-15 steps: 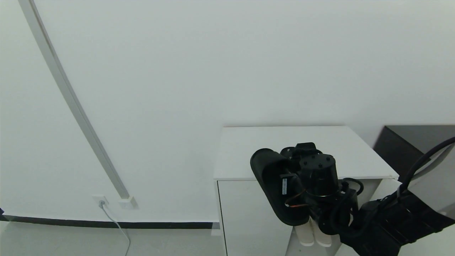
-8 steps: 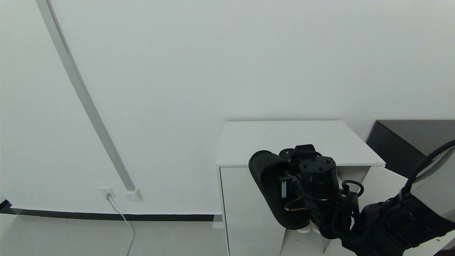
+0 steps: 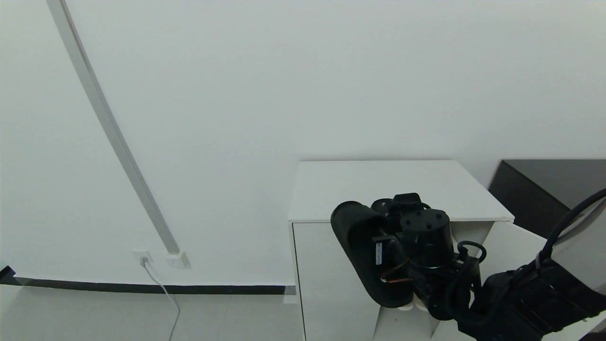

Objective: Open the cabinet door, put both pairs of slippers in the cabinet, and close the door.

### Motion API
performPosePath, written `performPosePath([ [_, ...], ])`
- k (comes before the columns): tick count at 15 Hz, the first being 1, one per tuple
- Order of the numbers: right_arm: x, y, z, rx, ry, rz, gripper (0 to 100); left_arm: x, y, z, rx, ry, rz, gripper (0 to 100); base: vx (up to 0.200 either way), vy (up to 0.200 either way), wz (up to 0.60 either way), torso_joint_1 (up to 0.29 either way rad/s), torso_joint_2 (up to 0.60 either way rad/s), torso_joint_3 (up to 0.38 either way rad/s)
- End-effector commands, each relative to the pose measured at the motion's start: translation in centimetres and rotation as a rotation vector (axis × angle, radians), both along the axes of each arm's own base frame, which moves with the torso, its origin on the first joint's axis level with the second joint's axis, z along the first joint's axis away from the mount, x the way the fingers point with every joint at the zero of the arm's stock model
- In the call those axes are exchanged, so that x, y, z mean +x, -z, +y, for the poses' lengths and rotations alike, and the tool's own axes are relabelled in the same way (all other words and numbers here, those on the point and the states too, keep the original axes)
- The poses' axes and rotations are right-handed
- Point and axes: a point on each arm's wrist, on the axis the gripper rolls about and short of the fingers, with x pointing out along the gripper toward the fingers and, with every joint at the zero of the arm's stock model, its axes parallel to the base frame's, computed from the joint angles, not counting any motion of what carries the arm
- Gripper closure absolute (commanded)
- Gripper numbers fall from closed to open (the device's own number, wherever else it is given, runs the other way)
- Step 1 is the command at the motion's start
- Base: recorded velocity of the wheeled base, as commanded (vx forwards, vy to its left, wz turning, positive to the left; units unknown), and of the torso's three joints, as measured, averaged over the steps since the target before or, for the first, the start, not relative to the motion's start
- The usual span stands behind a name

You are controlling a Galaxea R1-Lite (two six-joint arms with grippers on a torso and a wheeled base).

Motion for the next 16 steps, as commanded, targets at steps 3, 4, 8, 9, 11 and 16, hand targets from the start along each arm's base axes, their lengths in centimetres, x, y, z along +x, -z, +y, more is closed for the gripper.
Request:
performPosePath([
  [3,-0.2,-0.1,0.0,0.004,-0.004,-0.003,100,0.0,0.0,0.0,0.001,0.000,-0.001,100,0.000,-0.200,0.00,-0.002,0.00,0.001],
  [4,-0.2,-0.1,0.0,0.004,-0.004,-0.003,100,0.0,0.0,0.0,0.001,0.000,-0.001,100,0.000,-0.200,0.00,-0.007,0.00,0.002],
  [8,-0.4,-0.8,-0.1,0.016,-0.007,-0.018,100,0.0,0.0,0.0,0.001,0.000,-0.001,100,0.000,-0.200,0.00,0.007,0.00,0.004],
  [9,-0.4,-0.8,-0.1,0.017,-0.010,-0.017,100,0.0,0.0,0.0,0.001,0.000,-0.001,100,0.000,-0.200,0.00,0.002,0.00,0.002],
  [11,-0.5,-0.8,-0.1,0.016,-0.010,-0.016,100,0.0,0.0,0.0,0.001,0.001,-0.001,100,0.000,-0.200,0.00,0.002,0.00,0.000],
  [16,-3.0,-1.5,-1.4,0.034,-0.088,0.001,100,0.0,0.0,0.0,0.001,0.001,-0.001,100,0.000,-0.200,0.00,0.001,0.00,-0.001],
])
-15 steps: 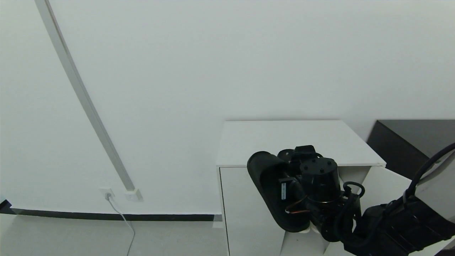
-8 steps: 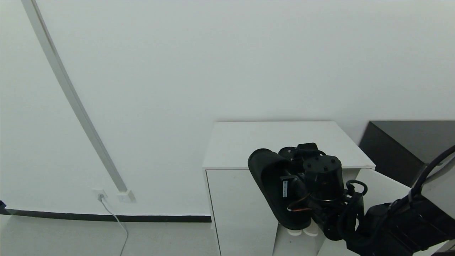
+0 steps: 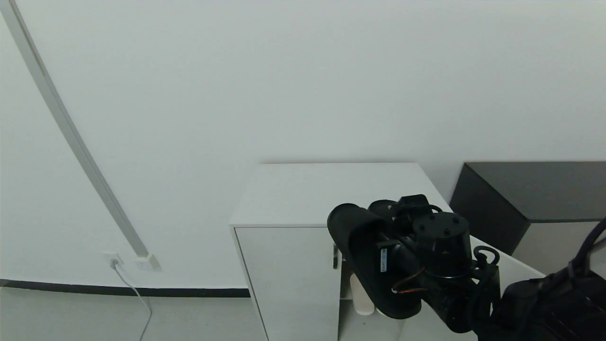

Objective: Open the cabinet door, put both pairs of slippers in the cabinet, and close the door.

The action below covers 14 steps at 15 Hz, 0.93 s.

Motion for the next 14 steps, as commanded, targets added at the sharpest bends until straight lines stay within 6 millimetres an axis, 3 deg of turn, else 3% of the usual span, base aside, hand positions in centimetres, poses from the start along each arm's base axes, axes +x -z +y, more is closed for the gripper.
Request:
performPosePath([
  [1,-1.3,-0.9,-1.0,0.024,-0.036,-0.007,100,0.0,0.0,0.0,0.000,0.000,0.001,100,0.000,-0.200,0.00,0.002,0.01,0.002],
  [4,-1.6,-1.0,-1.2,0.022,-0.044,-0.007,100,0.0,0.0,0.0,0.000,-0.001,0.002,100,0.000,-0.200,0.00,-0.001,0.00,0.004],
  [14,-5.0,0.1,-0.4,-0.014,-0.178,0.037,100,0.0,0.0,0.0,0.000,-0.001,0.001,100,0.000,0.000,0.00,0.000,0.00,0.000],
])
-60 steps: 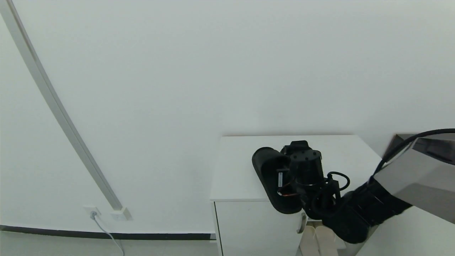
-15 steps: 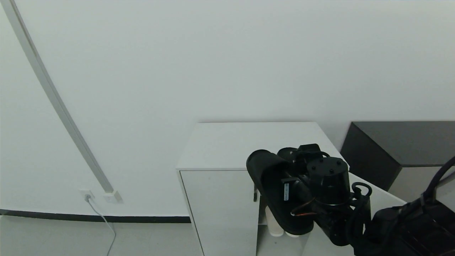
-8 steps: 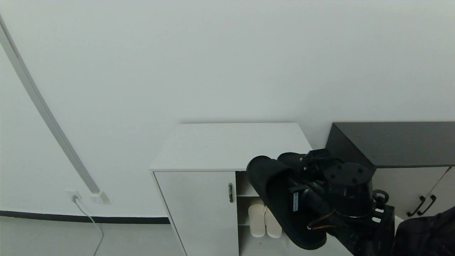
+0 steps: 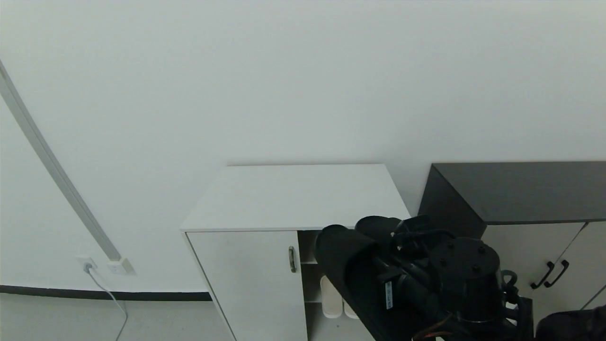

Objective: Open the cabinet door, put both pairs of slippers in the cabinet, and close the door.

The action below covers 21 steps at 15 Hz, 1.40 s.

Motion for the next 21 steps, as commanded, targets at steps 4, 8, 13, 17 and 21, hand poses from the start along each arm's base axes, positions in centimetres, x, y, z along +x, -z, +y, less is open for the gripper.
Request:
performPosePath([
  [4,-0.8,0.3,-0.1,-0.002,-0.027,0.003,100,0.0,0.0,0.0,0.000,-0.001,0.001,100,0.000,0.000,0.00,0.000,0.00,0.000],
  [8,-0.9,0.5,-0.1,-0.010,-0.027,0.008,100,0.0,0.0,0.0,0.000,-0.001,0.001,100,0.000,0.000,0.00,0.000,0.00,0.000],
  [13,-0.9,1.2,-0.1,-0.029,-0.026,0.022,100,0.0,0.0,0.0,0.000,0.001,0.001,100,0.000,0.000,0.00,-0.045,0.10,0.058],
  [17,-0.9,1.4,-0.1,-0.034,-0.029,0.026,100,0.0,0.0,0.0,0.000,-0.001,0.001,100,0.000,0.000,0.00,-0.154,0.36,0.190],
  [21,-0.8,1.6,-0.1,-0.035,-0.028,0.031,100,0.0,0.0,0.0,0.001,-0.001,-0.001,100,0.000,0.000,0.00,-0.169,0.39,0.210],
])
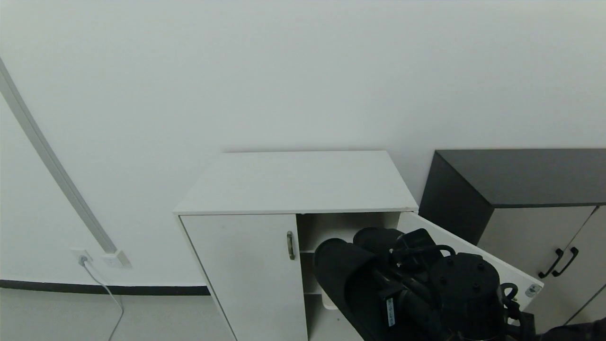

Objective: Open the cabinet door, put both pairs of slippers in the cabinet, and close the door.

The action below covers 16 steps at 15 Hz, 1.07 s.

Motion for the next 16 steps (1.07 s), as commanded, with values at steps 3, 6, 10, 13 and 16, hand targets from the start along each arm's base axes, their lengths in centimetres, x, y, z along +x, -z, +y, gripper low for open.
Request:
performPosePath([
  [3,0.11,0.68,0.12,-0.009,-0.005,0.013,100,0.01,0.01,0.00,0.000,0.000,0.001,100,0.000,0.000,0.00,-0.224,0.52,0.292],
  [6,0.10,1.10,0.12,0.003,-0.007,-0.001,100,0.01,0.01,0.00,0.000,0.000,0.001,100,0.000,0.000,0.00,-0.230,0.55,0.317],
  [10,0.04,1.12,0.19,0.008,-0.010,-0.006,100,0.01,0.01,0.00,0.000,0.000,0.001,100,0.000,0.000,0.00,-0.212,0.53,0.314],
  [13,0.02,1.10,0.15,0.008,-0.010,-0.006,100,0.01,0.01,0.00,0.000,0.000,0.001,100,0.000,0.000,0.00,-0.198,0.51,0.312],
  [16,0.06,1.15,0.13,0.007,-0.009,-0.005,100,0.01,0.01,0.00,0.000,0.000,0.001,100,0.000,0.000,0.00,-0.180,0.49,0.312],
])
